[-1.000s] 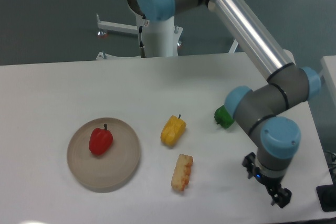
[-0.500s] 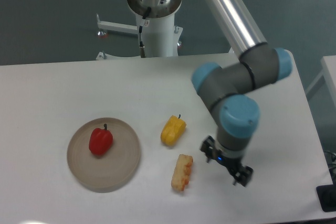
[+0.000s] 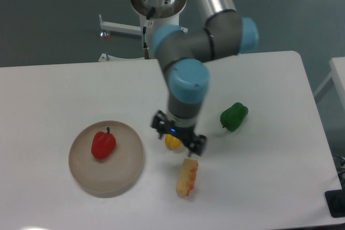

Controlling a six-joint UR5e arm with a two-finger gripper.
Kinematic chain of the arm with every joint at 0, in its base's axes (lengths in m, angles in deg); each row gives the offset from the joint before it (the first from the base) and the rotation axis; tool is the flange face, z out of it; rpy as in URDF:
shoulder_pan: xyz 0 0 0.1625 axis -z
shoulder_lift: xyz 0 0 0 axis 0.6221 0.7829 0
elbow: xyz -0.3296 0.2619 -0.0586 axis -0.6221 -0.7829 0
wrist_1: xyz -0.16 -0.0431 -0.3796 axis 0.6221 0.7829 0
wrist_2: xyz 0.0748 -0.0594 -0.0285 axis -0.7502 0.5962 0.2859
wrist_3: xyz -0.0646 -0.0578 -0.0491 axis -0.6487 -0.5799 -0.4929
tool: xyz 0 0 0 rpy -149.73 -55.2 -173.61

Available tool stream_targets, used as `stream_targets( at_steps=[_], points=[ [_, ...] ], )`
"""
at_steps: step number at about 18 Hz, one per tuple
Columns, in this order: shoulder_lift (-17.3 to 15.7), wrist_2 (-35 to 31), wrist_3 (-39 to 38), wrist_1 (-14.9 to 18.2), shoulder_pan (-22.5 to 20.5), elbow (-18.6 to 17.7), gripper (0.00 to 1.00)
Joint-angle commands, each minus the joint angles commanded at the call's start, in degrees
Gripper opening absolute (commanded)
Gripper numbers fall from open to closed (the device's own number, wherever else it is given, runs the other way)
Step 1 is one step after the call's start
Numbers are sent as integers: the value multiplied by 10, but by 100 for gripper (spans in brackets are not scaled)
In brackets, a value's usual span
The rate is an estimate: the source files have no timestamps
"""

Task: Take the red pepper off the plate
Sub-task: 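Move the gripper over the plate above the red pepper, then lower the gripper around the red pepper and close on it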

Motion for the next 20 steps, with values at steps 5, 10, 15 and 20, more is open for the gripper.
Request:
stream_targets(
  at_steps=[5,10,15,20],
  points=[
    [-17,20,-105,-86,33,-64,100],
    [-6,19,-110,-97,55,-69,100],
    [20,16,-122,-133,77,-69,100],
    [32,11,-122,-142,88,-69,100]
  ],
)
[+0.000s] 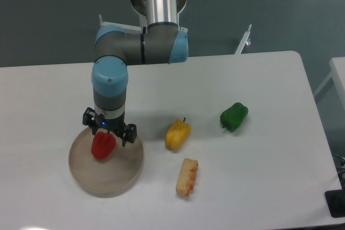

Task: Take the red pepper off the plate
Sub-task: 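Lower the gripper around the red pepper and close on it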

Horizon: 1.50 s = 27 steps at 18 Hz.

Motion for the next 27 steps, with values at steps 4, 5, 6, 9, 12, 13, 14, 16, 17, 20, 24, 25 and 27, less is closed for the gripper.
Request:
stream_targets(
  at_steps=[4,5,6,9,12,13,14,16,17,20,24,25,27],
  points=[
    [5,0,0,-1,4,0,100],
    [6,0,0,-2,5,0,100],
    [10,0,0,-3,5,0,100],
    [13,-3,1,-3,6,0,100],
    [15,-9,2,-3,10,0,100],
    [16,-9,3,-3,10,0,100],
    [16,-10,3,-3,11,-3,100],
    [16,-11,3,-3,11,-4,100],
    [17,-13,4,-3,11,-4,100],
    [20,-17,3,-3,11,-4,100],
    [25,-17,1,-3,14,-4,100],
    [26,-17,1,-3,14,-4,100],
    [26,-17,1,-3,15,-4,100]
  ],
)
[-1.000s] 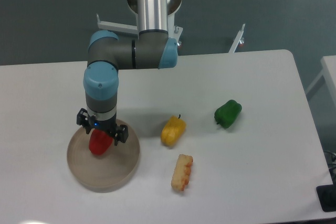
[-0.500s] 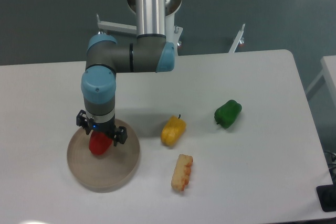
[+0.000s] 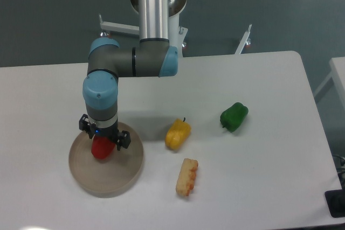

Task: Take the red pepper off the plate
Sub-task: 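Lower the gripper around the red pepper and close on it, then lift the red pepper off the plate toward the yellow pepper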

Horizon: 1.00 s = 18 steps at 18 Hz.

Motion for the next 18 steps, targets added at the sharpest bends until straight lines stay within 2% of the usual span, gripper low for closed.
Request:
stream_targets(
  at_steps=[4,6,7,10,14,18],
  points=[
    [1,0,2,0,0,0,100],
    [1,1,1,0,0,1,90],
    [1,1,2,0,0,2,81],
    [1,2,5,0,0,1,67],
    [-1,3,6,0,1,0,59],
    [-4,4,7,1,1,2,57]
  ],
)
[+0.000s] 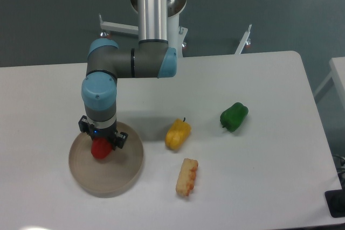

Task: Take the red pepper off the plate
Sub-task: 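Lift the red pepper off the plate toward the yellow pepper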

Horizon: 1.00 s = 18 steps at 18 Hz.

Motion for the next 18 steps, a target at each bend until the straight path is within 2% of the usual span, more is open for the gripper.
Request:
stream_targets(
  at_steps=[6,11,14,18],
  points=[
    [-36,-3,63,31,-21,19,55],
    [-62,-10,176,96,-82,42,55],
    [-76,-21,251,98,-131,44,55],
    [-84,-21,313,98,-173,45,55]
  ],
)
